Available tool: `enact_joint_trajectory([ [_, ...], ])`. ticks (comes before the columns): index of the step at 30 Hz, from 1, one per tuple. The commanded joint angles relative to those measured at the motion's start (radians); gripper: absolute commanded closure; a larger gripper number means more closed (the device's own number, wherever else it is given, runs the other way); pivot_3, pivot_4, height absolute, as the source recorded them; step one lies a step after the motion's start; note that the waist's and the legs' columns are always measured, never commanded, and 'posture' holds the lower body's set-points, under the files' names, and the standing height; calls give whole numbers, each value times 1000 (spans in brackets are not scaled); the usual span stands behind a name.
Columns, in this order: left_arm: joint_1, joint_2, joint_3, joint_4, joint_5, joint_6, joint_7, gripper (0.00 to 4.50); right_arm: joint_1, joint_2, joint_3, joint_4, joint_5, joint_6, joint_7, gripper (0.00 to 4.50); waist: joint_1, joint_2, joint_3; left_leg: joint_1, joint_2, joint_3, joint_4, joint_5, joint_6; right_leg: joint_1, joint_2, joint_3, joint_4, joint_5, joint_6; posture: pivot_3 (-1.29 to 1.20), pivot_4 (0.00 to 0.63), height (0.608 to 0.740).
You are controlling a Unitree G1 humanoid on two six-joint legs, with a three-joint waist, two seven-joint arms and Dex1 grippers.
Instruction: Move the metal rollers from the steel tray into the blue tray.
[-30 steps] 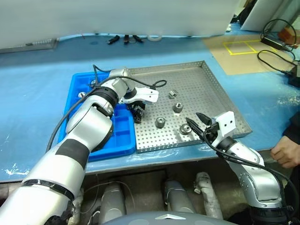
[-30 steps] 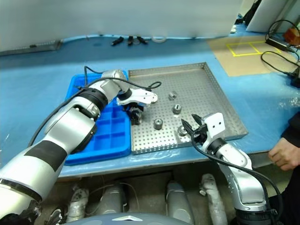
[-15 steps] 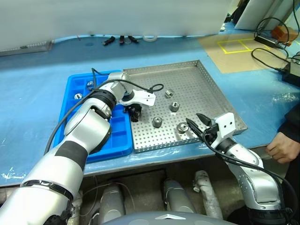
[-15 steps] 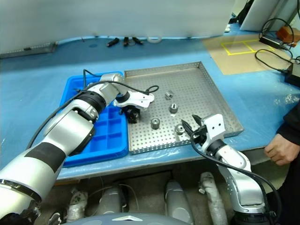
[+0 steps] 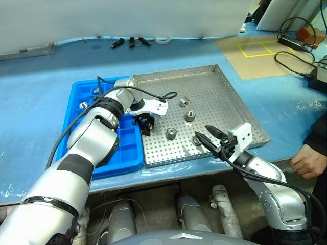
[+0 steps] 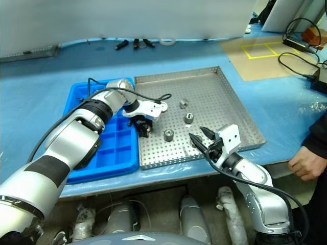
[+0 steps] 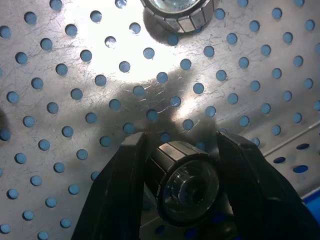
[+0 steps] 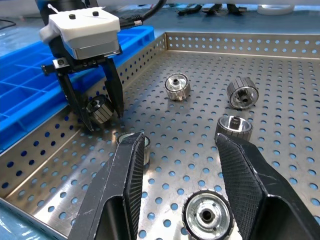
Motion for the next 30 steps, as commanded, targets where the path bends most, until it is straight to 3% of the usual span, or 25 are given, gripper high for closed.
enact_joint_trajectory([
  [1,-3,51,8,12,6,-4,-15,2662,-14,-7,-9,-37,14,-2,-3,2129,0,0,0,0,0,0,0,0,0,0,0,0,0,0,0,-359,150,740],
  [16,-93,105,176,-59,-203,22,-133,2662,-29,5,11,-8,-21,-25,-32,2129,28,0,1,-1,0,1,0,0,-1,0,-1,-1,0,0,0,-350,150,740],
  [25,-108,153,279,-104,-366,171,-133,2662,-43,10,23,-2,-30,-30,-33,2129,45,0,1,-2,-1,2,0,1,-1,-1,-3,-2,0,0,0,-338,150,740],
  [30,-65,220,275,-255,-520,259,-133,2662,-75,-23,43,-44,23,16,24,2129,52,0,2,-2,0,2,0,1,-1,-1,-3,-2,1,0,0,-316,150,740],
])
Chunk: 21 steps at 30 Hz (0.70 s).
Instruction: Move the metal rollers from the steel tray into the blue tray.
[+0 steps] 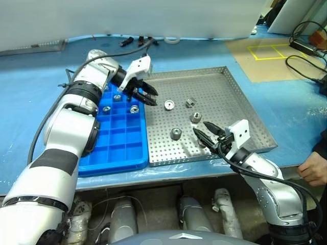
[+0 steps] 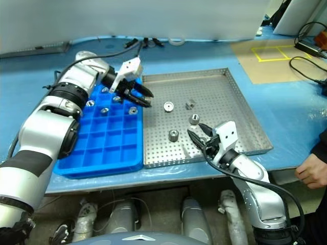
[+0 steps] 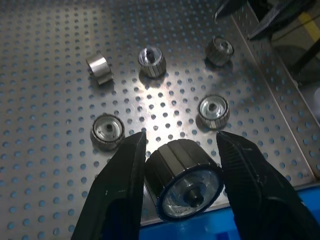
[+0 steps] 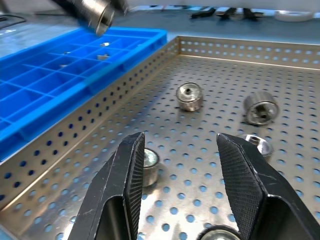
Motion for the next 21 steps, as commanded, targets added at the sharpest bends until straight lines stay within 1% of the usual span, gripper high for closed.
enact_joint_trajectory([
  [1,11,53,1,-130,-108,59,-5,2662,-32,-23,12,-60,37,12,37,2129,3,0,0,0,0,0,0,0,0,0,0,0,0,0,0,-303,150,740],
  [3,55,102,2,-228,-153,108,-5,2662,-89,-40,38,-61,32,25,57,2129,4,0,0,0,0,0,0,0,0,0,0,0,1,0,0,-283,150,740],
  [6,108,158,55,-342,-176,194,2,2662,-195,-48,78,-21,23,32,87,2129,4,1,1,1,0,0,0,1,-2,-1,1,1,3,0,0,-237,150,740],
  [11,220,252,141,-512,-204,327,103,2662,-333,-52,139,82,16,20,173,2129,18,1,1,0,1,0,0,2,-4,-1,1,-2,3,0,0,-126,150,740],
  [16,423,350,232,-777,-262,496,193,2662,-433,-64,190,163,24,2,298,2129,39,2,2,-2,2,-2,-1,2,-4,-1,0,-5,3,-1,-1,33,150,740],
  [18,479,371,262,-849,-288,551,229,2662,-451,-67,199,183,19,-6,327,2129,50,2,2,-2,2,-4,-2,2,-4,-1,0,-8,4,-1,-2,51,150,740],
  [21,632,406,357,-997,-338,647,320,2662,-520,-51,214,244,6,-22,358,2129,72,2,2,-4,4,-5,-2,3,-5,-1,-1,-15,5,-2,-4,159,150,740],
])
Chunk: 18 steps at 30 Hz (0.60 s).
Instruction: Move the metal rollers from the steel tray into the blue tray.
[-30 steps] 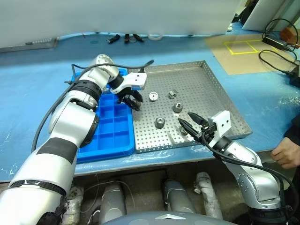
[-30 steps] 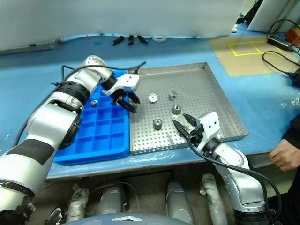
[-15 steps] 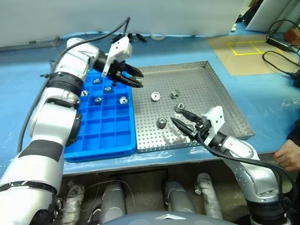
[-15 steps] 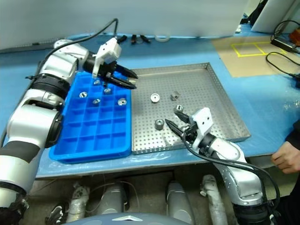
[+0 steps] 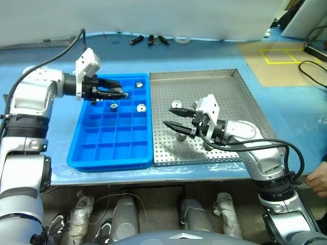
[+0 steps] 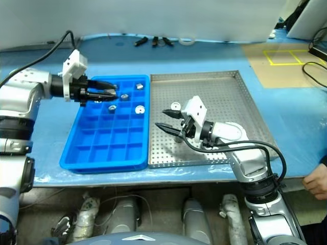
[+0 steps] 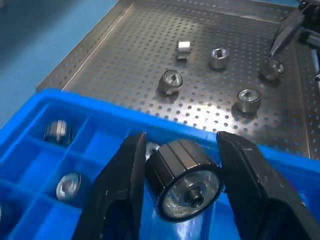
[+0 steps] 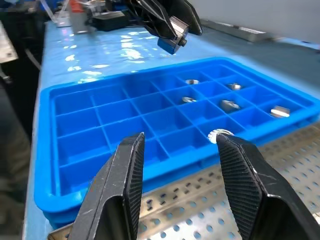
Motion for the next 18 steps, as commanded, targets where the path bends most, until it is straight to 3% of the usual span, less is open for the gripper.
enact_joint_trajectory([
  [1,135,51,146,-198,-77,109,109,2662,-86,16,16,51,-17,-42,38,2129,8,1,0,-1,1,0,0,0,0,0,0,-2,0,0,0,185,150,740],
  [9,479,-30,342,-470,-143,211,410,2662,-244,86,86,214,-139,-86,22,2129,60,1,0,-6,11,-1,1,4,-6,-1,0,-18,3,-3,-6,315,150,740],
  [18,567,-146,333,-520,-145,166,617,2662,-258,86,70,205,-114,-34,73,2129,130,1,0,-11,15,-2,3,6,-8,0,-1,-26,7,-5,-7,364,150,740],
])
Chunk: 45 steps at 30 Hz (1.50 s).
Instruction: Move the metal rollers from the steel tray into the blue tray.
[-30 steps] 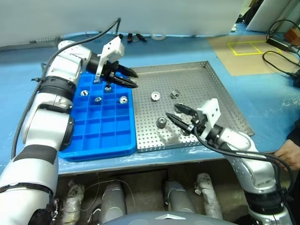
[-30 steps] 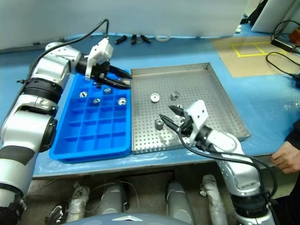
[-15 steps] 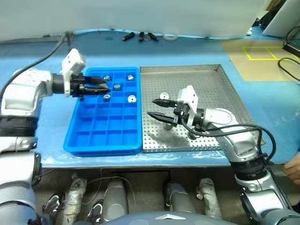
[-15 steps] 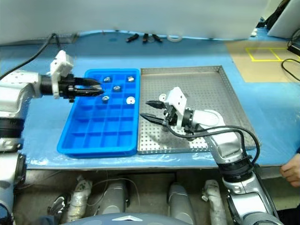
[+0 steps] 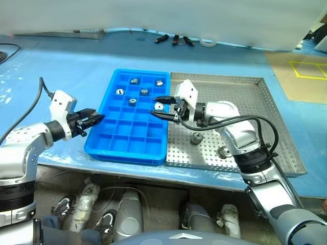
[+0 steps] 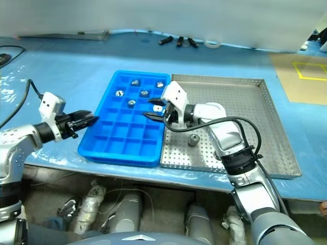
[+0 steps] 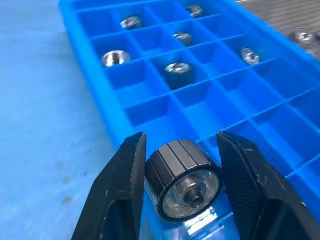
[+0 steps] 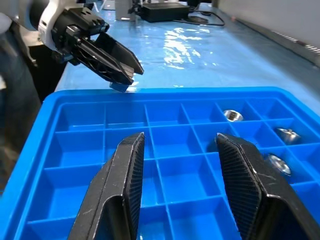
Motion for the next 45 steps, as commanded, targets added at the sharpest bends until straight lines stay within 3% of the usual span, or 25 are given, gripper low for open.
enact_joint_trajectory([
  [1,-30,-23,-4,-25,-9,-49,61,2662,-6,-13,-20,-41,20,9,23,2129,7,0,0,0,0,0,0,1,-1,0,0,-1,1,0,0,360,150,740],
  [7,-126,-73,-69,75,9,-105,111,2662,15,-27,-30,-71,22,34,20,2129,13,0,0,0,1,-1,0,5,-5,0,-1,-2,5,0,0,324,150,740],
  [26,-268,-103,-223,397,88,-273,104,2662,87,-59,-61,-132,6,62,-60,2129,1,0,0,0,0,-1,0,8,-7,-2,-1,-2,8,0,0,220,150,740],
  [27,-270,-102,-226,409,87,-282,95,1908,88,-60,-63,-133,6,62,-63,2129,0,0,0,0,0,-1,0,8,-7,-2,-1,-2,8,0,0,211,150,740],
  [32,-280,-86,-235,413,79,-295,57,376,94,-66,-73,-145,10,66,-78,2129,-5,0,0,0,1,-1,0,8,-7,-2,-1,-2,8,0,0,189,150,740],
  [40,-379,-52,-241,355,-14,-243,-110,376,117,-90,-119,-175,27,90,-96,2129,-14,0,0,-1,0,-1,0,9,-8,-2,-1,-3,8,0,0,137,150,740],
  [45,-507,-80,-342,413,-9,-248,-253,376,193,-122,-193,-247,40,126,-142,2129,-18,0,0,-1,0,0,0,9,-7,-2,-1,-3,8,0,0,23,150,740],
])
